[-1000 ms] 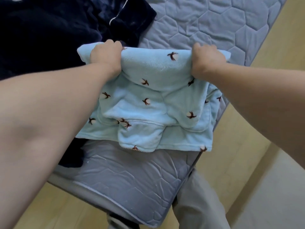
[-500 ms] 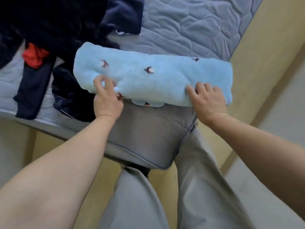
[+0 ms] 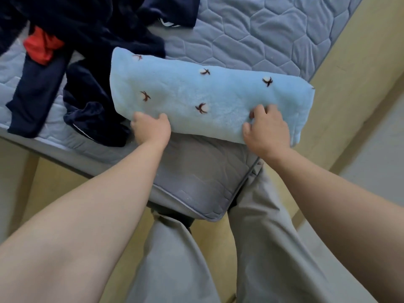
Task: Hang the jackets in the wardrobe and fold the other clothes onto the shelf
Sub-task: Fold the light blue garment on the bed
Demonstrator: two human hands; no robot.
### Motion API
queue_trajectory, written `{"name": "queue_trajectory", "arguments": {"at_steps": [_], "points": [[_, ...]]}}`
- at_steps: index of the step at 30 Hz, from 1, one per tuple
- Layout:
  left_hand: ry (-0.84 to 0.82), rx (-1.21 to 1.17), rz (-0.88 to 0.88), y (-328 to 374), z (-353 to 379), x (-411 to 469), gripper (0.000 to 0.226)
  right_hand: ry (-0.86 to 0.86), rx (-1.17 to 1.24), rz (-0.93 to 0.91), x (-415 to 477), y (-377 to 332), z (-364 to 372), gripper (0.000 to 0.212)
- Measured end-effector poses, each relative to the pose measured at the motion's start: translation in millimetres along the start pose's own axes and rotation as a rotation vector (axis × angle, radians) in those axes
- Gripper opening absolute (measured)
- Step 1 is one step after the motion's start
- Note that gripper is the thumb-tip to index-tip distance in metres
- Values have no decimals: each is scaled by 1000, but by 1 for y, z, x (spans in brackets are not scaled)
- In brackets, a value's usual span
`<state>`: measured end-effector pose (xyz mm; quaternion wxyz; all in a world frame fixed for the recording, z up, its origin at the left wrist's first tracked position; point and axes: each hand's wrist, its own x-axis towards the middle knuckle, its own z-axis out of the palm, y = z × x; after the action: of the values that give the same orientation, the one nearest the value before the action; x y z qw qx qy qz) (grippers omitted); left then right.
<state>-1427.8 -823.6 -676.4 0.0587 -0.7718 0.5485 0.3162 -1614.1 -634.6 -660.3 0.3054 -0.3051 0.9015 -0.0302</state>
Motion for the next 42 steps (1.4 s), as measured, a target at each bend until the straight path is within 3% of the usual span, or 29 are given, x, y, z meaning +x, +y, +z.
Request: {"name": "queue_trajectory", "arguments": {"at_steps": [1, 3, 5, 13, 22, 29, 33, 38, 42], "points": [[-26, -267, -199, 4, 4, -4, 41, 34, 60, 3, 5, -8, -4, 34], [-285, -731, -549, 11, 12, -11, 41, 33, 161, 21, 15, -20, -8, 40], [-453, -946, -663, 13, 18, -12, 41, -18, 200, 52, 25, -23, -9, 50], [-549, -1294, -617, 12, 73, -8, 77, -167, 147, 74, 67, -11, -10, 96], [-656, -1541, -523, 30, 87, -16, 79, -389, -27, 48, 91, -13, -38, 105], [-803, -1517, -427, 32, 58, -10, 78, -570, 312, 271, 77, -11, -58, 131], [-897, -1534, -317, 39, 33, -8, 70, -592, 557, 460, 65, -6, -62, 115], [-1118, -1539, -194, 67, -15, -19, 60, -568, 974, 638, 36, -24, -68, 41], [-1189, -1467, -19, 95, -60, -29, 64, -526, 1724, 828, 19, -35, -71, 40]]}}
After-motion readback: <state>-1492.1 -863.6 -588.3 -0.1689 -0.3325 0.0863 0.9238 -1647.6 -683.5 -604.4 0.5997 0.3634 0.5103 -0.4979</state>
